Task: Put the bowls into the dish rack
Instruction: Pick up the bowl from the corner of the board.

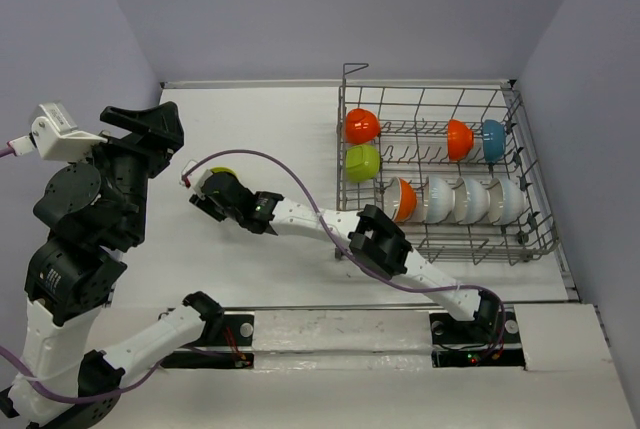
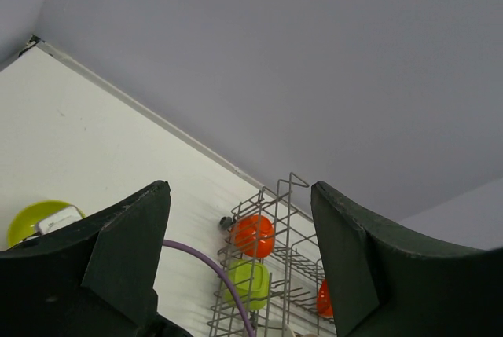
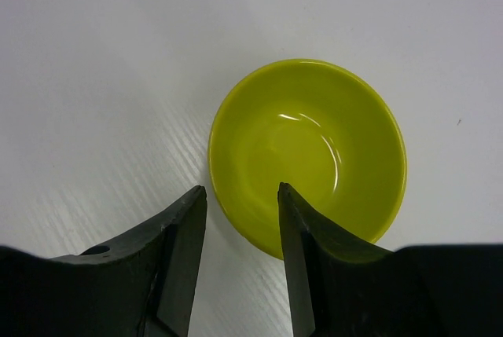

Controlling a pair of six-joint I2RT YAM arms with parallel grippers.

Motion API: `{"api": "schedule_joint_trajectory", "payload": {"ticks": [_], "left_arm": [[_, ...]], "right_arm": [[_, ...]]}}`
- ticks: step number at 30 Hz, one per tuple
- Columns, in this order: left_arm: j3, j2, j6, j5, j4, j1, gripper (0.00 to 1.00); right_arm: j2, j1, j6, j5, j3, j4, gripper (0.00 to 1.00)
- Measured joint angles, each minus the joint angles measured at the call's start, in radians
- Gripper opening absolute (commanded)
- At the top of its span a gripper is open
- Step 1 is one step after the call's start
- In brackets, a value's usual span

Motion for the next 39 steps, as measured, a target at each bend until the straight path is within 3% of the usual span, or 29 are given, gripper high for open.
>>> {"api": "schedule_joint_trajectory", "payload": {"ticks": [39], "left_arm": [[-0.016, 0.003, 0.003, 0.012, 0.001, 0.000, 0.81]], "right_arm": [[0.004, 0.013, -0.042, 0.021, -0.025, 0.013, 0.48]]}}
